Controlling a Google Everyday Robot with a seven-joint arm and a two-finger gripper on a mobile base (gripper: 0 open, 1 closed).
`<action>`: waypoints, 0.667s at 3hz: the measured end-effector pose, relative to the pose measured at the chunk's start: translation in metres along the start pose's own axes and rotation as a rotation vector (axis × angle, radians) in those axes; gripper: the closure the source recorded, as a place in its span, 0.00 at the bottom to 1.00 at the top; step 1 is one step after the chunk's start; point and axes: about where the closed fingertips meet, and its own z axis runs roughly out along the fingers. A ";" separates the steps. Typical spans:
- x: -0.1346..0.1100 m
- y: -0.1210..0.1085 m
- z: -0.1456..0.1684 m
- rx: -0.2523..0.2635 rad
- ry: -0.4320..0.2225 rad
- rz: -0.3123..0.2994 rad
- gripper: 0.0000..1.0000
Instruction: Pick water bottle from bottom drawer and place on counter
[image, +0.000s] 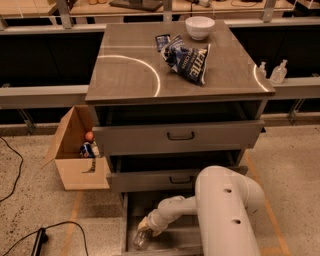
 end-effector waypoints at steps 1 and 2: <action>-0.003 -0.001 0.001 -0.012 -0.015 -0.008 0.70; -0.002 0.000 -0.002 -0.029 -0.021 -0.008 0.94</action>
Offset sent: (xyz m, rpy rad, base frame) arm 0.0031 -0.0049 0.0069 -0.0464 0.0209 0.0219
